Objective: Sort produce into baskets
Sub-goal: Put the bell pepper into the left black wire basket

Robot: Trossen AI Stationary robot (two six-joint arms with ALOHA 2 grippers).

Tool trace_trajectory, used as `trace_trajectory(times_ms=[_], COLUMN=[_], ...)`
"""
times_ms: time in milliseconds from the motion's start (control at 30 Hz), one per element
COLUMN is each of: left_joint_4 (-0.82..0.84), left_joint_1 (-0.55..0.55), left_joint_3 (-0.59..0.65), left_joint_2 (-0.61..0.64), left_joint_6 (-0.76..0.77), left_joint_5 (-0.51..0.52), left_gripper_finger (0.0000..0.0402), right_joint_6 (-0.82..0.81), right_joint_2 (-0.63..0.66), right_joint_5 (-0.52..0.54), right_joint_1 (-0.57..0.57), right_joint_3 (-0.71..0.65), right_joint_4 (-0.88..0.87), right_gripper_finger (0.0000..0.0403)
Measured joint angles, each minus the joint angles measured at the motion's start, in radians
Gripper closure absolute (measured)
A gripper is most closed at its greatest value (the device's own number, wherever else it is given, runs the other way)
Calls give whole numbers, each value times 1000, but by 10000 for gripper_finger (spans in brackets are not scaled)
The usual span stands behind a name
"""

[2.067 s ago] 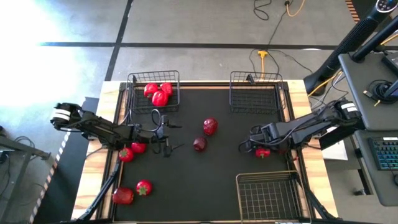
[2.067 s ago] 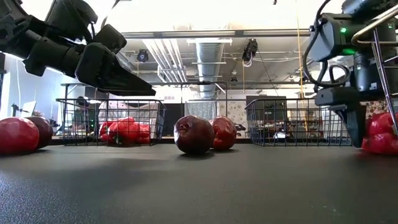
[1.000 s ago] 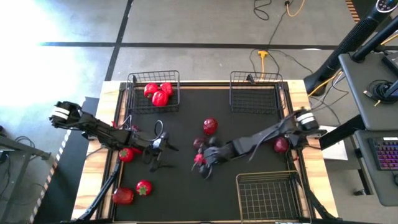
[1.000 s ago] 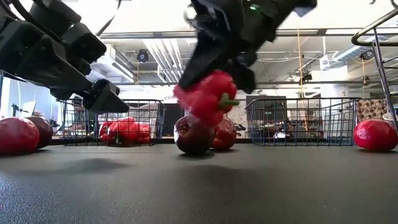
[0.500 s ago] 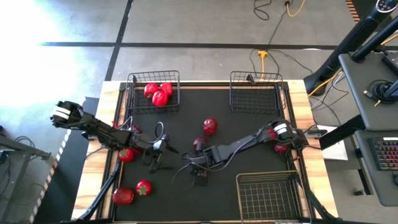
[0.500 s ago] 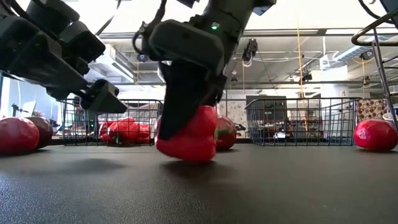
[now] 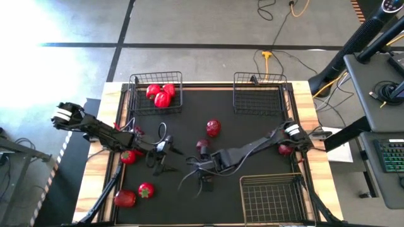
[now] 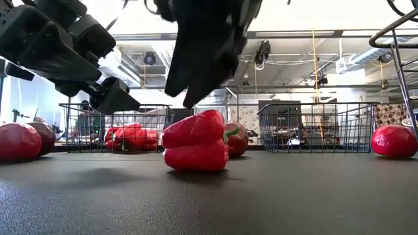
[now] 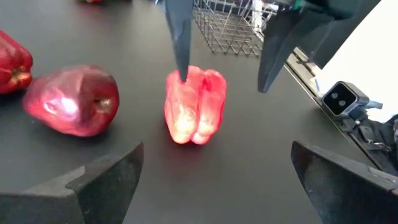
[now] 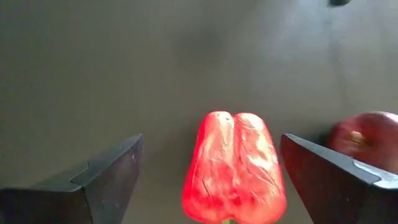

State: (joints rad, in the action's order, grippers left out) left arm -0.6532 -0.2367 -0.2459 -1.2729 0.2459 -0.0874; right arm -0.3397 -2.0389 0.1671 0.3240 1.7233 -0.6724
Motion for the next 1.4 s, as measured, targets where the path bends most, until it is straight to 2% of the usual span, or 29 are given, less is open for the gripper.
trace_trajectory(times_ms=[267,433,567,667,767,867,933,1233,1400], left_joint_4=[-121,-250,-290,-288,-287,-247,-197,-31,-17], left_joint_1=[0,0,0,-2,-4,-1,10,12,-3], left_joint_3=[-3,-5,-48,-105,-164,-211,-231,-270,-253], left_joint_2=[-71,-183,-281,-353,-418,-465,-471,-408,-388], left_joint_6=[-1,5,6,14,23,22,27,27,-8], left_joint_5=[0,32,33,-11,-115,-204,-221,-91,44], left_gripper_finger=[11,11,11,11,11,11,11,11,11], right_joint_6=[-33,-112,-161,-195,-224,-238,-238,-237,-242], right_joint_2=[111,172,193,193,193,193,193,193,191], right_joint_5=[218,280,306,305,305,306,306,343,358], right_joint_1=[80,112,123,123,123,123,123,121,121], right_joint_3=[-10,-52,-87,-109,-118,-119,-120,-121,-122], right_joint_4=[-99,-130,-137,-141,-147,-162,-161,-181,-190], right_gripper_finger=[33,33,33,33,33,33,33,33,33])
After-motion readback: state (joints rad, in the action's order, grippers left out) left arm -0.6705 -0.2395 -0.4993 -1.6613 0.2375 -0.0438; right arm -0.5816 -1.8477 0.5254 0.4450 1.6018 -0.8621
